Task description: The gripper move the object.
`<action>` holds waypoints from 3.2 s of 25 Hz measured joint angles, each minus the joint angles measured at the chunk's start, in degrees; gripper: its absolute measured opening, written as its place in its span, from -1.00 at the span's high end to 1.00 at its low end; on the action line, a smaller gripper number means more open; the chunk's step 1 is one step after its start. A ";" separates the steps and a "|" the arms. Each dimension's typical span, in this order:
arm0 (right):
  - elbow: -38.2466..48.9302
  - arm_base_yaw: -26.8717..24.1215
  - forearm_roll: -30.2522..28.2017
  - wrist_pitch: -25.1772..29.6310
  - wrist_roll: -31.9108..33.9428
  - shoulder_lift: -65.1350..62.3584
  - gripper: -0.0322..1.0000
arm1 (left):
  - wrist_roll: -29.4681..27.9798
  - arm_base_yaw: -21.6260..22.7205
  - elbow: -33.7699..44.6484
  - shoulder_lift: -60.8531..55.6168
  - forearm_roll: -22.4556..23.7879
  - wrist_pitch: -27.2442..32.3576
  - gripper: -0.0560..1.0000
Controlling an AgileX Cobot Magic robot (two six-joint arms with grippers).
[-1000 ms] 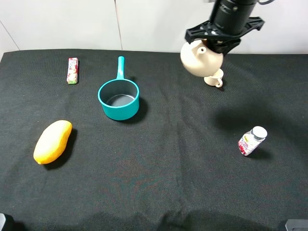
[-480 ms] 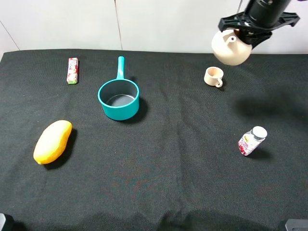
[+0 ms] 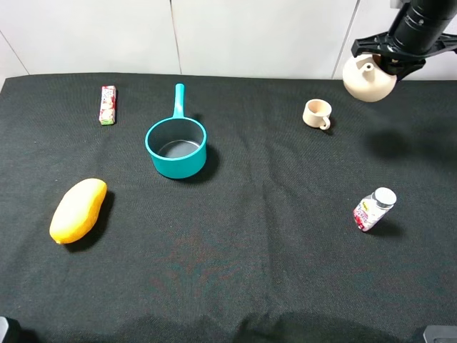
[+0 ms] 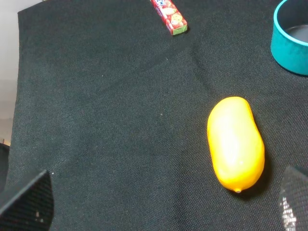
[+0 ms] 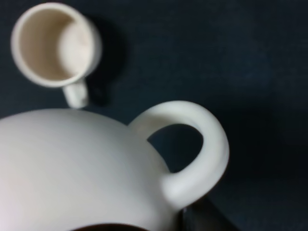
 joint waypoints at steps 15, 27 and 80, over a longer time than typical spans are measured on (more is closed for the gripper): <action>-0.40 -4.82 -1.40 -8.81 0.00 6.39 0.88 | 0.00 0.00 0.00 0.00 0.00 0.00 -0.98; -1.06 -6.32 -3.07 -12.48 0.00 11.21 0.88 | 0.00 0.00 0.00 0.00 0.00 0.00 -0.98; -1.06 -6.32 -1.93 -12.85 -3.11 11.38 -0.41 | 0.00 0.00 0.00 0.00 0.00 0.00 -0.98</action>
